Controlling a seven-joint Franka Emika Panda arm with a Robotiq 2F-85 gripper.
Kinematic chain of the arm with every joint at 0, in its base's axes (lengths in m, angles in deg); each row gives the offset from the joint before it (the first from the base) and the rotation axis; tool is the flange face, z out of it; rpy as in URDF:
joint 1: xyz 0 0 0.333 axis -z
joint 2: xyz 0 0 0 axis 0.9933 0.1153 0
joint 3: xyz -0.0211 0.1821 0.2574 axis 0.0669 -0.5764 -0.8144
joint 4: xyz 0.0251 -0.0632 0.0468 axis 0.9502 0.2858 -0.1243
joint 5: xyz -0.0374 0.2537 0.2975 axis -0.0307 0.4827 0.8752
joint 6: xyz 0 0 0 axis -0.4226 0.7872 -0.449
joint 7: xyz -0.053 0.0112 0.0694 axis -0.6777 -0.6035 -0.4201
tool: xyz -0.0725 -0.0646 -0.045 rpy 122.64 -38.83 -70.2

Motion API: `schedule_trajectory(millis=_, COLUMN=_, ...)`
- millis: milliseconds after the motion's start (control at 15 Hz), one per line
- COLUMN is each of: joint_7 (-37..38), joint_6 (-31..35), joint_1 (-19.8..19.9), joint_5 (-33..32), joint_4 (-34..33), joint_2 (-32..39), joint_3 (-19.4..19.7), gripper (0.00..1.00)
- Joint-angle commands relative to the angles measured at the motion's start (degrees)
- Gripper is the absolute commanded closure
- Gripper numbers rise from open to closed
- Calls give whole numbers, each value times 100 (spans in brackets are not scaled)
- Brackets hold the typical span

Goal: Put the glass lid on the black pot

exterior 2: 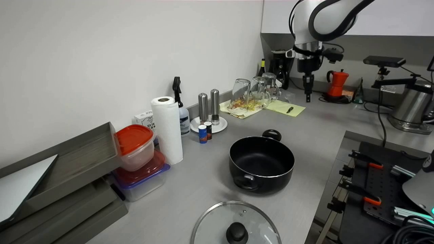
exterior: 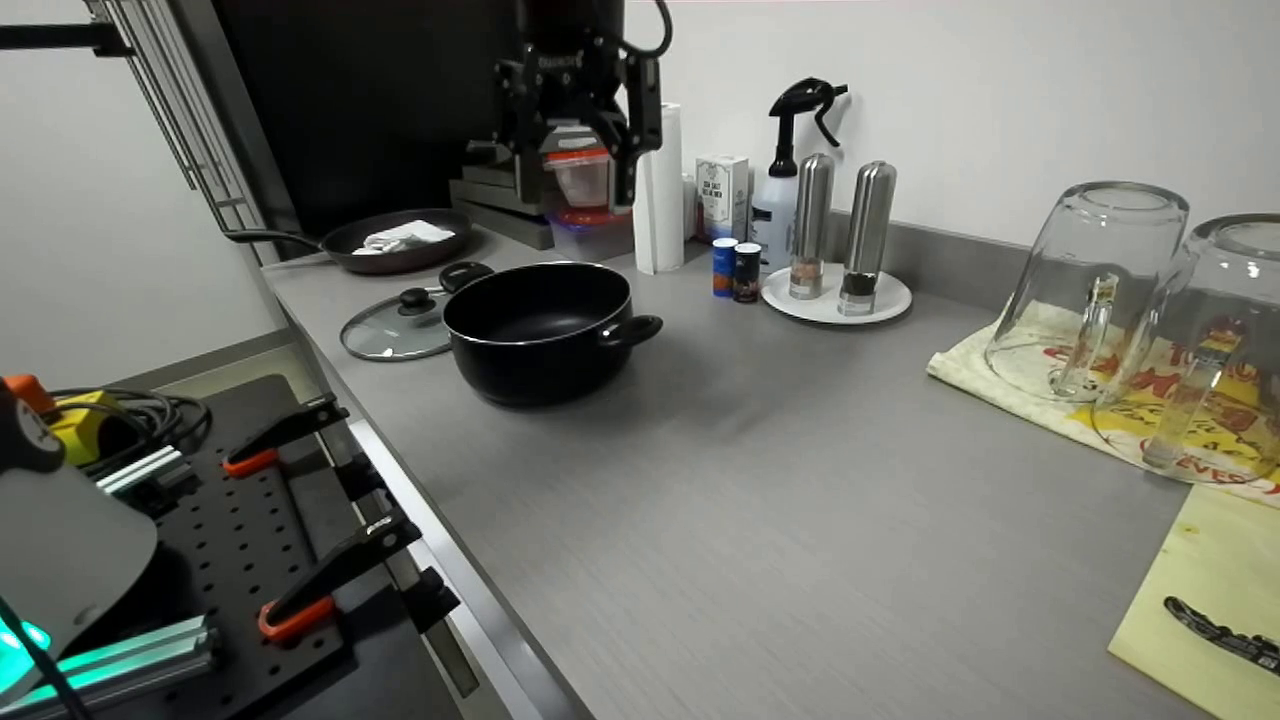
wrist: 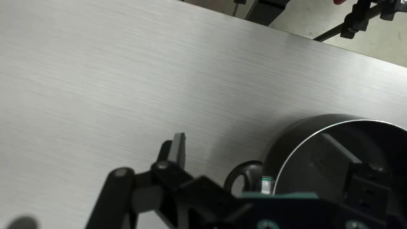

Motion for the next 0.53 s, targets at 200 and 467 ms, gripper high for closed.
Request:
schedule_trajectory(millis=200, joint_7=-983, joint_6=1179, joint_1=-572, joint_5=717, joint_4=857, joint_2=-129, joint_3=-385, gripper=0)
schedule_trajectory(millis=467, joint_7=-1496, joint_6=1643, joint_1=-1041, joint_5=1010, joint_4=1005, joint_2=25, joint_3=-746, gripper=0)
